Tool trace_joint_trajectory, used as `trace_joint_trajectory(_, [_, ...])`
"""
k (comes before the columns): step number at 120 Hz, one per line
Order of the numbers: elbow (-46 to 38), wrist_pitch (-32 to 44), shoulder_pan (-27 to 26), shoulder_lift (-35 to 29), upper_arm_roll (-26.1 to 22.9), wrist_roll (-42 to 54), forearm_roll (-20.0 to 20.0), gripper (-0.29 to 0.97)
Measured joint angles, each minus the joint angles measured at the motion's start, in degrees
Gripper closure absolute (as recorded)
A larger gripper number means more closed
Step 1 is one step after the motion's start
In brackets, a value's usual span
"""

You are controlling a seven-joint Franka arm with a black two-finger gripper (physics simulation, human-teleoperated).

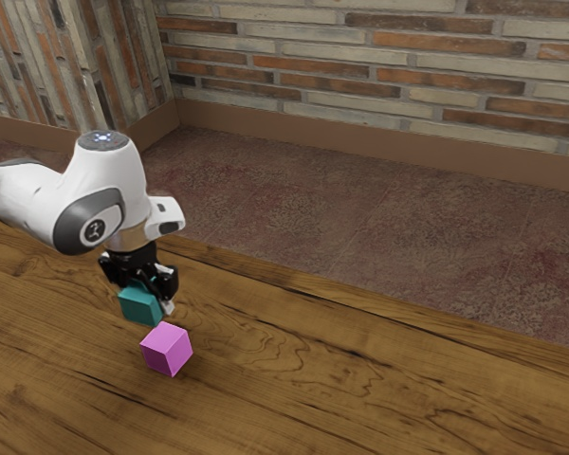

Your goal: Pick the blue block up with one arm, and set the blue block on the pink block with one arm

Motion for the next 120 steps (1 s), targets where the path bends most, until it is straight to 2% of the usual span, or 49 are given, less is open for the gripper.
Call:
trace_joint_trajectory(47, [-0.2,4.7,0.6,3.6,-0.1,5.2,-0.6,0.41])
trace_joint_trajectory(72, [-1.2,5.5,0.7,4.5,-0.1,5.8,-3.5,0.41])
trace_joint_trajectory(120, [-1.4,6.2,-0.3,6.1,-0.2,7.0,-6.4,0.42])
